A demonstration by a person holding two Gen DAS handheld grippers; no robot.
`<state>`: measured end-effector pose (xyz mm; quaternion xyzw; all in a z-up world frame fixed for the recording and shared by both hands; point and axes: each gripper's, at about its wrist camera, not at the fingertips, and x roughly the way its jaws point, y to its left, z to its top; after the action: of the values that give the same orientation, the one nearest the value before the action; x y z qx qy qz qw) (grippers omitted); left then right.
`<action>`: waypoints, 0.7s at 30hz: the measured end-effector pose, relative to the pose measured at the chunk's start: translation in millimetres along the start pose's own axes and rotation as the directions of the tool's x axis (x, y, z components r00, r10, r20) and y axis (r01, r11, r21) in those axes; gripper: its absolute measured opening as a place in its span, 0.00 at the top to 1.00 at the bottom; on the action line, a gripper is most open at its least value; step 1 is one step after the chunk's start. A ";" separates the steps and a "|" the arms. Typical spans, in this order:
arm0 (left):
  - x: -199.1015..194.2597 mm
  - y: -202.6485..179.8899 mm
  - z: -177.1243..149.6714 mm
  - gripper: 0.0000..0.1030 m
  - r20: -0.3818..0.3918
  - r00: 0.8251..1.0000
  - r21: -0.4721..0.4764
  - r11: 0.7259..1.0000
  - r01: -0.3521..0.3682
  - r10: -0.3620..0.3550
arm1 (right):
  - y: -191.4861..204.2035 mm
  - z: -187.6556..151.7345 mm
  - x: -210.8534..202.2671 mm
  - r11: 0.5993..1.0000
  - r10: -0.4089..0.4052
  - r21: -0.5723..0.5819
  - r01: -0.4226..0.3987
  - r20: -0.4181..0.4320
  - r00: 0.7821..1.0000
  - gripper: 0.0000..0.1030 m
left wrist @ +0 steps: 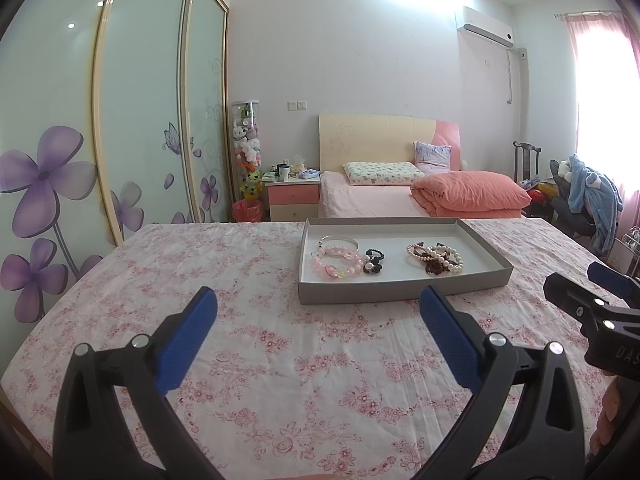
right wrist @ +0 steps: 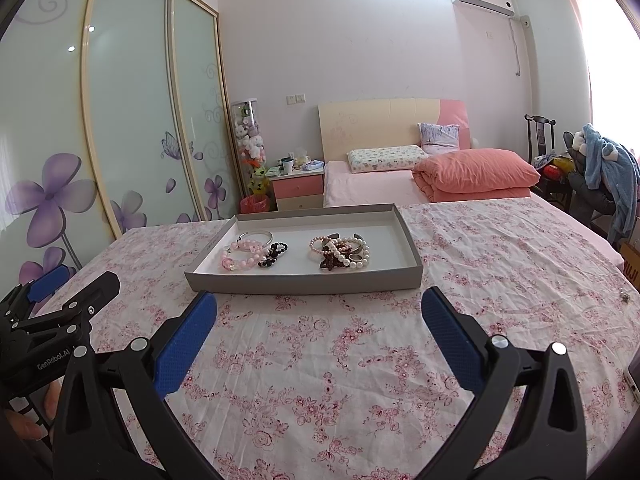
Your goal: Organize jewelry
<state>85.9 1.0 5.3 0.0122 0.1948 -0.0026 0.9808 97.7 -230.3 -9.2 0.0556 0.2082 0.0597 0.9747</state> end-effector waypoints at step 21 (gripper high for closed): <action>0.3 -3.7 -4.6 0.04 -0.005 1.000 -0.002 1.000 0.002 -0.002 | -0.1 -2.0 1.2 1.000 -0.001 0.002 0.001 -0.001 1.000 0.02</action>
<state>84.3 -2.6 0.8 0.0110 0.1972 -0.0035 0.9803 97.9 -230.0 -11.4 0.0565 0.2088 0.0592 0.9745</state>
